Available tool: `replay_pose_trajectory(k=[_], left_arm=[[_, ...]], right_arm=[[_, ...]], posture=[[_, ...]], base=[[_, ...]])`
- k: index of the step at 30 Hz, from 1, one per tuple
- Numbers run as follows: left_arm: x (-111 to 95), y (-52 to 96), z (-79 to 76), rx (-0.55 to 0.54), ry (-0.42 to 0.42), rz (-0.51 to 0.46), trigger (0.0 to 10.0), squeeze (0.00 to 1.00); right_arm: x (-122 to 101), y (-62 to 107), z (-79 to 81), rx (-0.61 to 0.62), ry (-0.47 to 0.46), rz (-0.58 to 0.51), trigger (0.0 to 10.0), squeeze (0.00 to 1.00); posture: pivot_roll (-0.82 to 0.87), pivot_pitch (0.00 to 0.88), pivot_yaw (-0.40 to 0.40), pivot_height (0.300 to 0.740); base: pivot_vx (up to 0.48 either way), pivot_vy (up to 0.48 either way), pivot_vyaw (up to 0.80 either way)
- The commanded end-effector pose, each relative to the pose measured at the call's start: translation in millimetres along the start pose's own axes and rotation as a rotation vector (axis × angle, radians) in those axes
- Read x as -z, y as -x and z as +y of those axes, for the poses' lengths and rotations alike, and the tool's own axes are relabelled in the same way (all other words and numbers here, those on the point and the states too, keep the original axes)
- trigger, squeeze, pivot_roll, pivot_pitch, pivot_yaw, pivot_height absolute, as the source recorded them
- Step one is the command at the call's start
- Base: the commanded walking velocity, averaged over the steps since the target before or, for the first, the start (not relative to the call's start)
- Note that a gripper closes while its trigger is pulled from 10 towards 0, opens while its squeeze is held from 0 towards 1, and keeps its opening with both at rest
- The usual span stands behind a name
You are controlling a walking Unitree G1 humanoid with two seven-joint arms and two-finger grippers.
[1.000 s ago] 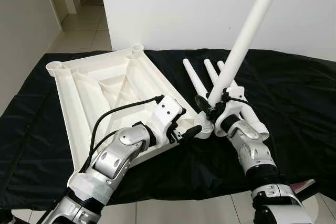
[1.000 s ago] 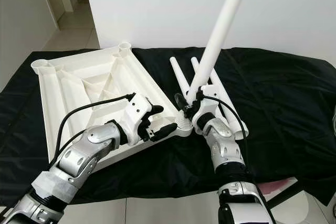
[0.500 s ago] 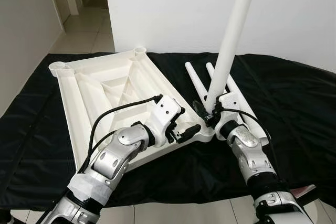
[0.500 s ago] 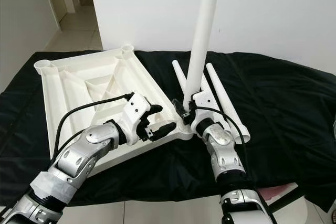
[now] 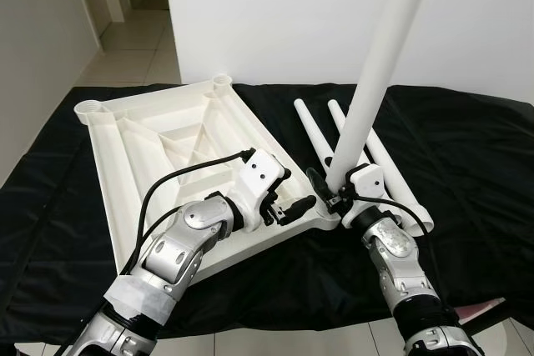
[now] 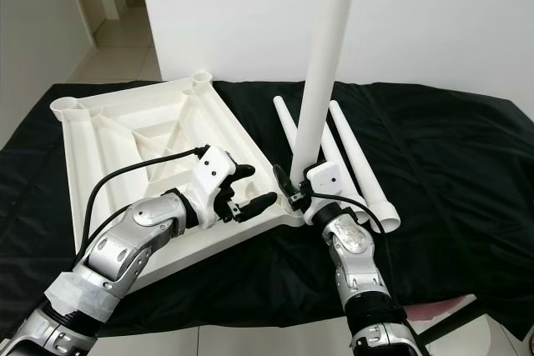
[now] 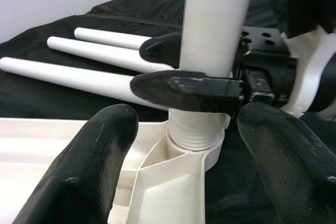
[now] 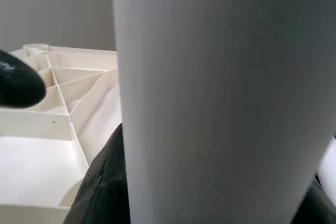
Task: Building children table
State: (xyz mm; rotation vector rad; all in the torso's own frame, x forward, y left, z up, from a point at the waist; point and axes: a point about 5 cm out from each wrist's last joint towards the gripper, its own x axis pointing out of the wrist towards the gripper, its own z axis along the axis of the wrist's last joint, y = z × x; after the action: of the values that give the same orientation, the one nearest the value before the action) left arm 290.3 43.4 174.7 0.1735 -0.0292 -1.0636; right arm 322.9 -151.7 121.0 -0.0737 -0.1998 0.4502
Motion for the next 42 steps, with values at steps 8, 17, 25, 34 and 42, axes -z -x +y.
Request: replay_pose_trajectory(k=[8,17,25,34,42], left_arm=[[0,2.6,-0.7,0.042,-0.002,0.007,10.0,0.00],[-1,3.3,0.7,0.036,-0.003,0.006,10.0,0.00],[-3,3.3,0.2,0.035,-0.004,0.002,10.0,0.00],[-3,4.4,1.3,0.027,-0.001,0.000,10.0,0.00],[-4,2.2,0.7,0.029,-0.001,-0.006,10.0,0.00]], right_arm=[[54,20.2,-4.3,0.099,-0.181,0.332,10.0,0.00],[58,11.4,-5.4,0.094,-0.214,0.419,10.0,0.00],[57,4.2,-5.0,0.104,-0.238,0.436,10.0,0.00],[48,-3.1,13.8,0.204,-0.251,0.291,10.0,0.00],[39,-14.3,24.2,0.379,-0.317,0.229,10.0,0.00]], posture=[[0.03,0.027,0.042,0.740],[0.03,0.030,0.040,0.740],[0.03,0.034,0.039,0.740],[0.03,0.044,0.036,0.740],[0.03,0.044,0.035,0.740]], base=[[0.000,0.000,0.00],[0.000,0.000,0.00],[0.000,0.000,0.00],[0.000,0.000,0.00],[0.000,0.000,0.00]])
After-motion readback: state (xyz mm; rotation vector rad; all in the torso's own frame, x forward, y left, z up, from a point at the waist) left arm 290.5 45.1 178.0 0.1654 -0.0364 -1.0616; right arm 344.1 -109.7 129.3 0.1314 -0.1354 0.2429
